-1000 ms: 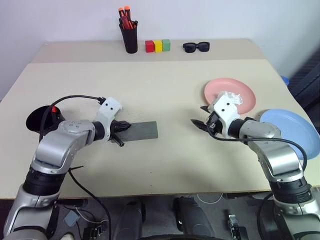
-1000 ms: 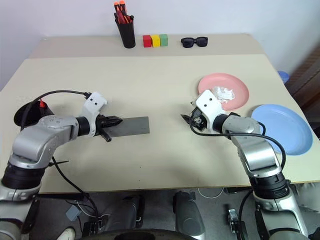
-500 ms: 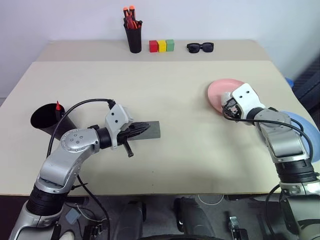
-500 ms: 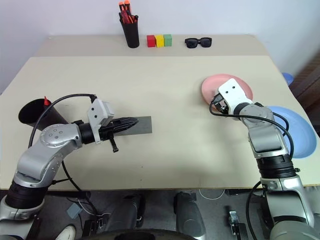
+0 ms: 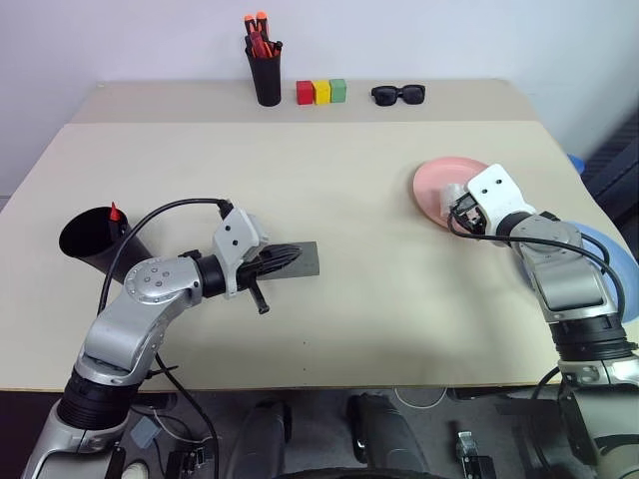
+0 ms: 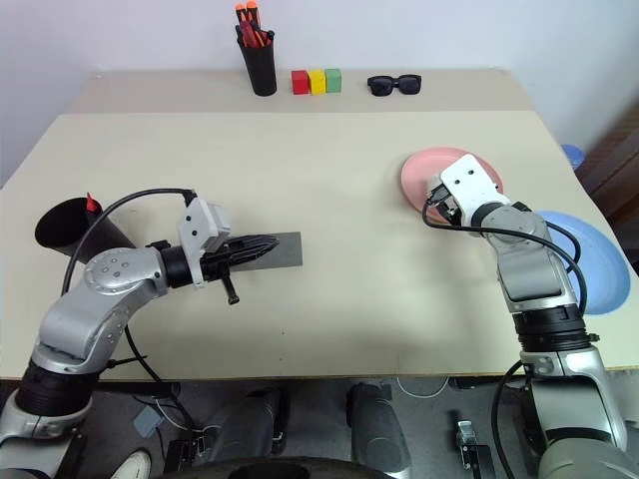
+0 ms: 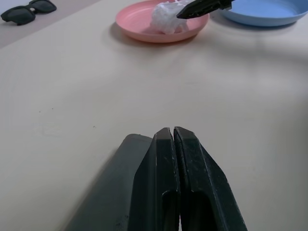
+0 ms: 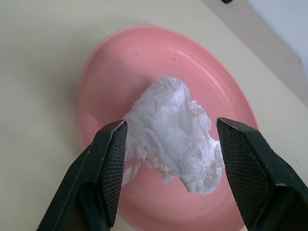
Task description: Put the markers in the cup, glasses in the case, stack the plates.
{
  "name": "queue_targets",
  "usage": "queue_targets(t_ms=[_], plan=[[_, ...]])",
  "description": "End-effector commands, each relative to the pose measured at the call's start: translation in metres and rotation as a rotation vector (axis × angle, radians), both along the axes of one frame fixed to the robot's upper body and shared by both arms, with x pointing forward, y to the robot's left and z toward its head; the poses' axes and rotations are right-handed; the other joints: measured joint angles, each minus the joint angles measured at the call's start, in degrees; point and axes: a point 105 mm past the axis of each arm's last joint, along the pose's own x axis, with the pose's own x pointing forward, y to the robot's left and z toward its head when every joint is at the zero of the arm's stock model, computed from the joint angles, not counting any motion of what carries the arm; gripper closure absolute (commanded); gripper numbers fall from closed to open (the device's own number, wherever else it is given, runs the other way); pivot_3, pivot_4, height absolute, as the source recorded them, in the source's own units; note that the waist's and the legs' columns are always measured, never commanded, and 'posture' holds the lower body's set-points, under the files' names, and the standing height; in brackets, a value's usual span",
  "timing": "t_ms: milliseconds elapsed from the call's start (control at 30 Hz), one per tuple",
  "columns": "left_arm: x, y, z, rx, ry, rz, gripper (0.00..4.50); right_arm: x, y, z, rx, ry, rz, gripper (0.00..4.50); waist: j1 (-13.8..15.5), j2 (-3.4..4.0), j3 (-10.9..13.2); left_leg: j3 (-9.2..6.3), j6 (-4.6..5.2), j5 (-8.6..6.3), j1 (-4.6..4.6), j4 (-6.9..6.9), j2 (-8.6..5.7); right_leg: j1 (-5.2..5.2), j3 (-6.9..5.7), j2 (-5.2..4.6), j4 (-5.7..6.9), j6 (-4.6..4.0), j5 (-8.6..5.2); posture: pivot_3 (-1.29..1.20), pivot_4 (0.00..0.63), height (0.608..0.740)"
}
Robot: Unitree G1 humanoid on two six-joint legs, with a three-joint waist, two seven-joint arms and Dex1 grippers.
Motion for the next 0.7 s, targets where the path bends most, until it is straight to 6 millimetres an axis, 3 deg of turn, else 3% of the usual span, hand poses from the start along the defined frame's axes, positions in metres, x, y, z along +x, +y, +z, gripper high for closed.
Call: queue_targets(t_ms=[33,400,433,467,600,633,700], plan=[[-0.001,-0.005,0.01,-0.007,-0.046,-0.027,4.47,0.005,-0.001,0.007,0.002,-0.033,-0.003,1.52,0.0,0.0,0.0,0.0,0.0,0.0,0.0,0.0,0.0,0.0,0.0,0.0,0.0,0.0,0.0,0.0,0.15,0.74],[-0.002,-0.007,0.012,-0.032,-0.042,-0.033,4.47,0.017,-0.003,-0.012,0.019,-0.005,-0.022,1.52,0.0,0.01,0.0,0.0,0.0,0.0,0.01,0.01,0.0,0.01,0.0,0.01,0.01,0.0,0.0,0.0,0.15,0.74],[-0.002,-0.007,0.012,-0.032,-0.041,-0.032,4.5,0.018,-0.003,-0.013,0.011,-0.009,-0.024,2.07,0.0,0.01,0.0,0.0,0.0,0.0,0.01,0.01,0.0,0.01,0.0,0.01,0.01,0.0,0.0,0.0,0.15,0.74],[-0.002,-0.007,0.012,-0.032,-0.04,-0.032,4.5,0.018,-0.003,-0.013,0.006,-0.011,-0.025,2.27,0.0,0.01,0.0,0.0,0.0,0.0,0.01,0.01,0.0,0.01,0.0,0.01,0.01,0.0,0.0,0.0,0.15,0.74],[-0.003,-0.007,0.012,-0.035,-0.039,-0.03,4.5,0.016,-0.005,-0.007,0.003,-0.034,-0.031,4.23,0.0,0.01,0.0,0.0,0.0,0.0,0.01,0.01,0.0,0.01,0.0,0.01,0.02,0.0,0.0,0.0,0.15,0.74],[-0.004,-0.007,0.012,-0.035,-0.039,-0.029,4.5,0.014,-0.007,-0.003,-0.002,-0.052,-0.032,4.45,0.0,0.01,0.0,0.0,0.0,0.0,0.01,0.01,0.0,0.01,0.0,0.01,0.02,0.0,0.0,0.0,0.15,0.74],[-0.003,-0.006,0.012,-0.034,-0.04,-0.027,4.5,0.009,-0.009,0.01,0.007,-0.095,-0.03,4.45,0.0,0.01,0.0,-0.01,0.0,0.0,0.01,0.01,0.0,0.01,0.0,0.01,0.02,0.0,0.0,0.0,0.15,0.74]])
